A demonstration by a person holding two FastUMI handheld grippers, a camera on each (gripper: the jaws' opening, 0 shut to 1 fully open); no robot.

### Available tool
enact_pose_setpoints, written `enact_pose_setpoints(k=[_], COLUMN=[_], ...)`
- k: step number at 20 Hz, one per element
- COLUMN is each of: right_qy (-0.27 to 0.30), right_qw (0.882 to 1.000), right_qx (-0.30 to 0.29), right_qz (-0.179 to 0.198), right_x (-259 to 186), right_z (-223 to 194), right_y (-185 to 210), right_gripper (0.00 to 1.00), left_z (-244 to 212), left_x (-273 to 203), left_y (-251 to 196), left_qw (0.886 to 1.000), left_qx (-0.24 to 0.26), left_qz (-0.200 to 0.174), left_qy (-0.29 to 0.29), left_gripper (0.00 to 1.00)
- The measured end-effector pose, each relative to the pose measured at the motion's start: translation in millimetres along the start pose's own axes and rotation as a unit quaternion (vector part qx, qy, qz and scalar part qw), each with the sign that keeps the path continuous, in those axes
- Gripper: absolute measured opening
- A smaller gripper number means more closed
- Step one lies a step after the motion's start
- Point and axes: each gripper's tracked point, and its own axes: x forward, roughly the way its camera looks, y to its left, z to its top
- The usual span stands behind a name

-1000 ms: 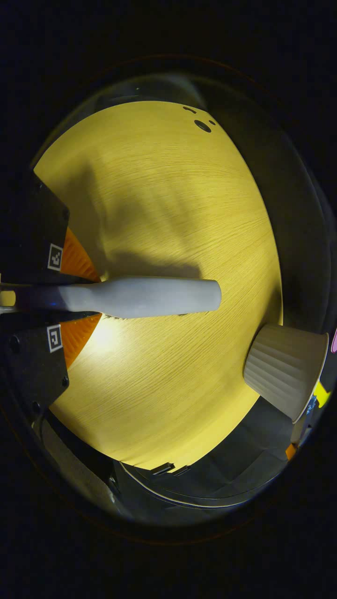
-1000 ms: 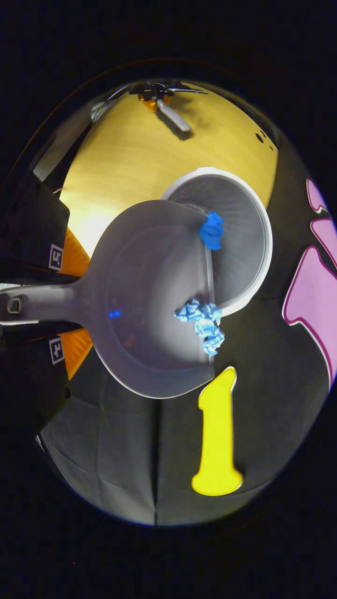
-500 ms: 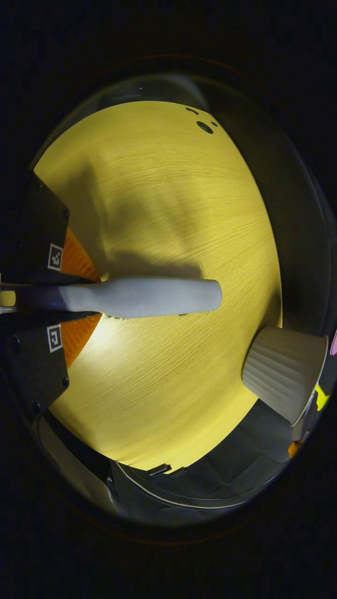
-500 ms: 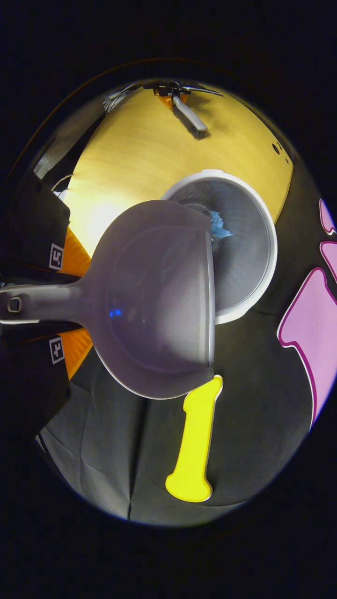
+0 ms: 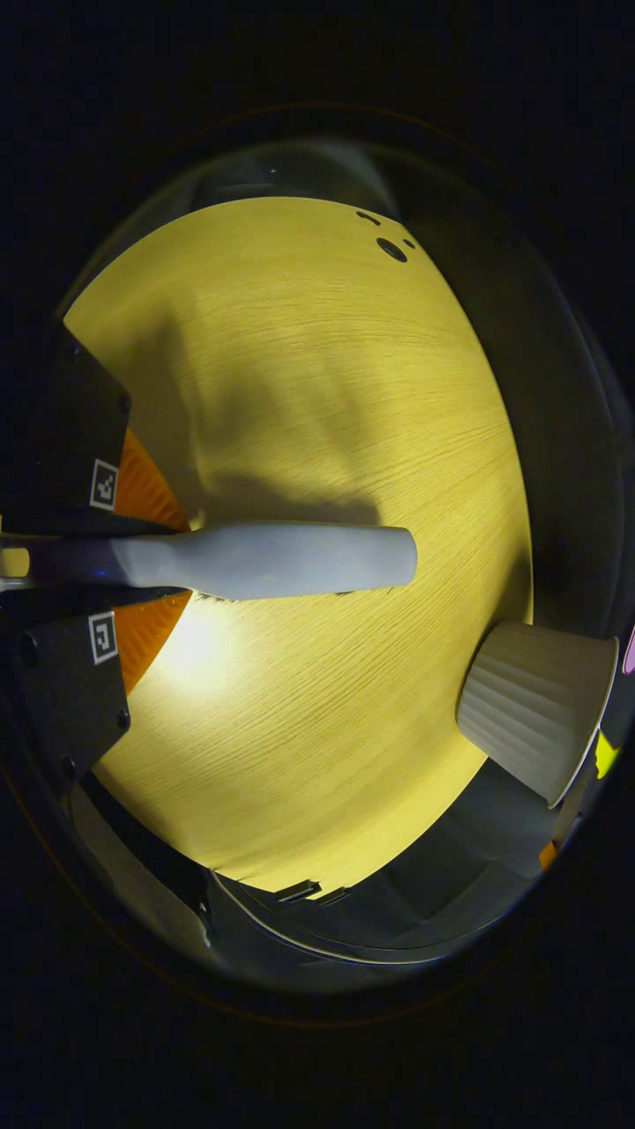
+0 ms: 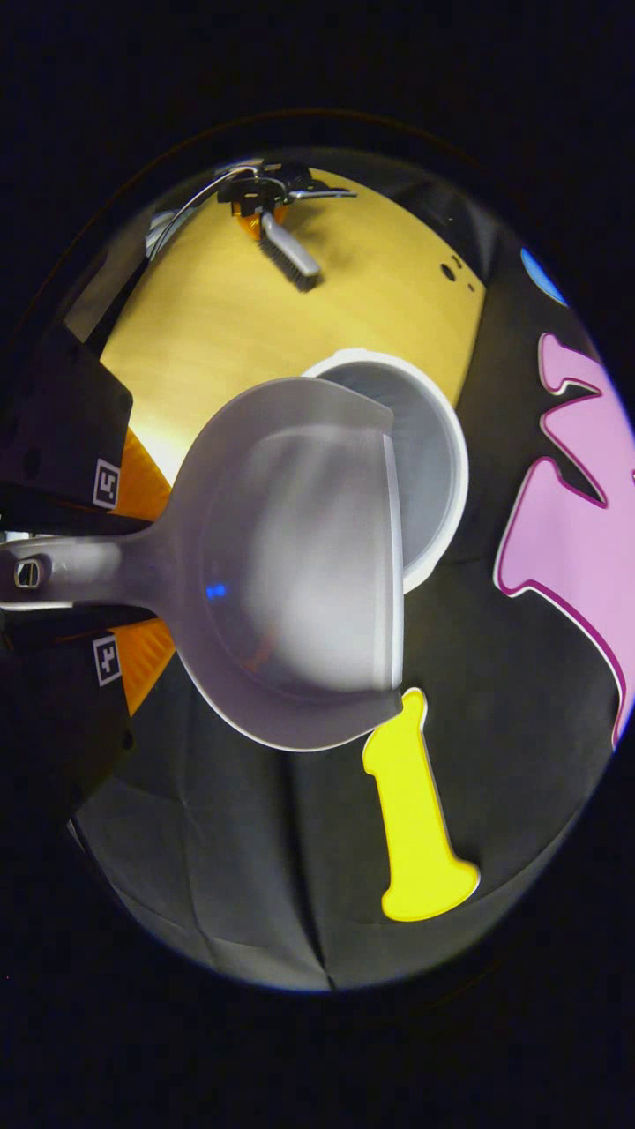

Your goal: Pick up the small broom and dustpan from the desktop, sweep the trash into the dustpan with the broom, and then empty the trash into the garbage bin.

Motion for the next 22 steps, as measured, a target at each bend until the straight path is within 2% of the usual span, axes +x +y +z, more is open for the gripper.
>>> enact_pose_setpoints(k=[3,7,12,16,22], right_qy=[-0.039,-0.077,-0.097,-0.082,-0.035], right_qw=[0.998,0.994,0.984,0.98,0.978], right_qx=[0.034,0.058,0.081,0.078,0.086], right_qz=[0.033,0.059,0.127,0.162,0.185], right_x=[-19,-52,-77,-61,-2], right_z=[-8,-31,-75,-112,-154], right_y=[11,36,108,170,250], right_gripper=[0.37,0.37,0.37,0.37,0.37], left_z=[-2,-5,-11,-16,-22], left_x=[-3,-8,-14,-18,-24], left_y=[2,4,5,-1,2], left_qw=[1.0,1.0,0.999,0.999,0.998], left_qx=[-0.005,-0.017,-0.035,-0.039,-0.052], left_qz=[0.009,0.017,0.018,0.024,0.029], left_qy=[-0.001,-0.005,-0.008,-0.01,-0.01], left_gripper=[0.28,0.28,0.28,0.28,0.28])
